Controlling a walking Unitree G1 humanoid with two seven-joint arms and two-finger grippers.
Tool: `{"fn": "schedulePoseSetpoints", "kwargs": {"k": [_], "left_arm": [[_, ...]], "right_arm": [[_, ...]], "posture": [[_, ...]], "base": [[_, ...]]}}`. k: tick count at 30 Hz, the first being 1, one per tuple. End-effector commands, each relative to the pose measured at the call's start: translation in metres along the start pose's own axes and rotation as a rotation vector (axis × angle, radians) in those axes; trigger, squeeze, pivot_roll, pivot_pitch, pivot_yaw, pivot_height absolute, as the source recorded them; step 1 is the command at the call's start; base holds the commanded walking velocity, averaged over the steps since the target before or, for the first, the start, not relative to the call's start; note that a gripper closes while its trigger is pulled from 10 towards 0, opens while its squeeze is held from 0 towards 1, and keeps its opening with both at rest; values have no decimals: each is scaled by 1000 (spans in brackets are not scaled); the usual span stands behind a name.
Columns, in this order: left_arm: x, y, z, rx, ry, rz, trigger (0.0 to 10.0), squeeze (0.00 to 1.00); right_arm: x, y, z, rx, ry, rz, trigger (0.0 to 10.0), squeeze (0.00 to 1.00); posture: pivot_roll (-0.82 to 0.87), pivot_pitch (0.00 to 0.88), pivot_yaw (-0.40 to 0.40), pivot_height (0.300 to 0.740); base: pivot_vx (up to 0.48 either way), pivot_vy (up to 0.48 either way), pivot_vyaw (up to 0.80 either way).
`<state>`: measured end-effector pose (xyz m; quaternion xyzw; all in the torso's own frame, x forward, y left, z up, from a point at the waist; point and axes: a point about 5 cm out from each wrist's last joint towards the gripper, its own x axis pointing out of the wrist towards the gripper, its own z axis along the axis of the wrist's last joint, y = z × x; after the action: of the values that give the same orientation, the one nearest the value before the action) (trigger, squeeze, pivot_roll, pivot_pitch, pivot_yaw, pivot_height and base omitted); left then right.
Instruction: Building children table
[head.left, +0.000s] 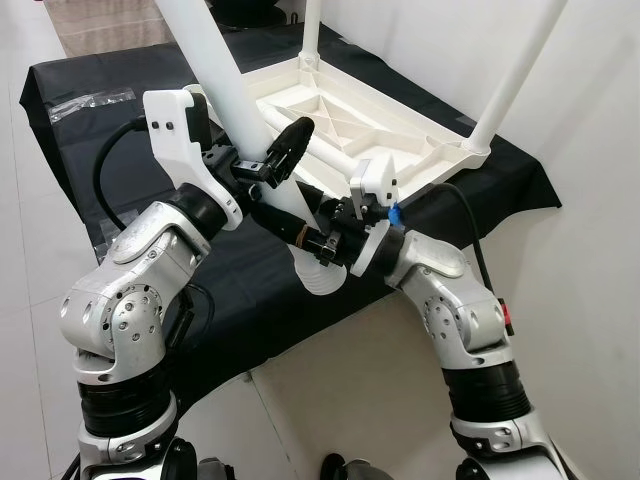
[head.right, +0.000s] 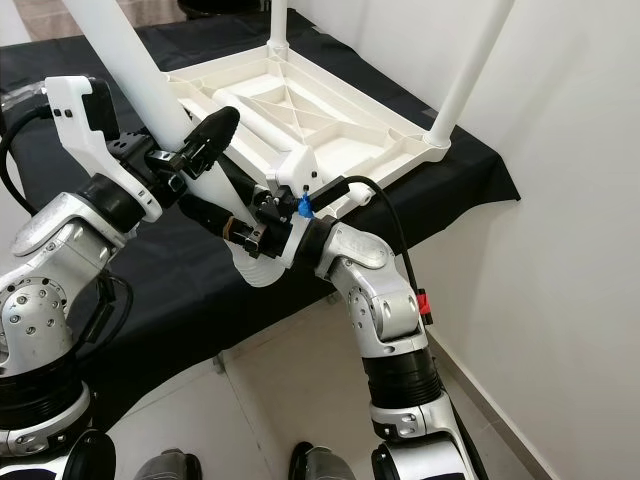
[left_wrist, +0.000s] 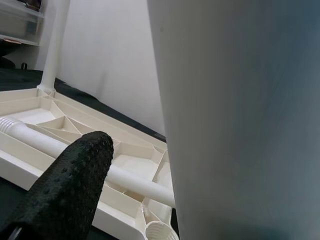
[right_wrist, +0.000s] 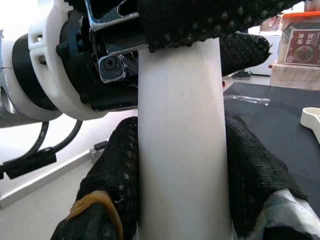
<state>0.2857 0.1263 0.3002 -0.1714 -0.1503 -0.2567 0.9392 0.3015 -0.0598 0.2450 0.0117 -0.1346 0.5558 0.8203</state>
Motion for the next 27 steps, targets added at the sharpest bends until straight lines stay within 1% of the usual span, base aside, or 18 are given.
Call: {"fn": "schedulePoseSetpoints", "kwargs": {"k": [1,3,4,5,6,15,19,23,24,26,27], "left_arm": [[-1,1,-3,-10,19,11,10000,0],[-1,1,-3,-11,20,11,10000,0],[-1,1,-3,-18,19,15,8745,0],[-1,1,-3,-18,19,15,8745,0],[-1,1,-3,-18,21,22,0,0],[-1,3,-2,-13,11,39,0,0],[-3,6,0,3,-9,69,0,0],[-3,8,0,15,-3,87,0,0],[-3,9,0,22,5,93,10000,0],[-2,9,0,26,12,98,10000,0],[-2,10,0,36,16,100,10000,0]], "right_arm": [[8,16,3,-48,-10,89,0,0],[8,16,3,-50,-11,88,0,0],[8,16,3,-54,-11,89,0,0],[8,16,3,-54,-11,89,0,0],[9,17,3,-56,-10,90,0,0],[10,17,3,-60,-9,90,0,0],[9,16,2,-64,-3,75,0,0],[9,15,1,-72,4,65,0,0],[9,14,0,-80,15,53,0,0],[9,13,0,-86,23,45,0,0],[9,11,-2,-93,41,29,10000,0]], "posture": [[40,121,-72,740],[40,121,-72,740],[39,122,-68,740],[39,122,-68,740],[40,121,-71,740],[42,122,-71,740],[41,121,-71,740],[41,121,-72,740],[41,121,-72,740],[41,121,-72,740],[41,121,-72,740]], "base": [[0,0,0],[0,0,0],[0,0,0],[0,0,0],[0,0,0],[0,0,0],[0,0,0],[0,0,0],[0,0,0],[0,0,0],[0,0,0]]}}
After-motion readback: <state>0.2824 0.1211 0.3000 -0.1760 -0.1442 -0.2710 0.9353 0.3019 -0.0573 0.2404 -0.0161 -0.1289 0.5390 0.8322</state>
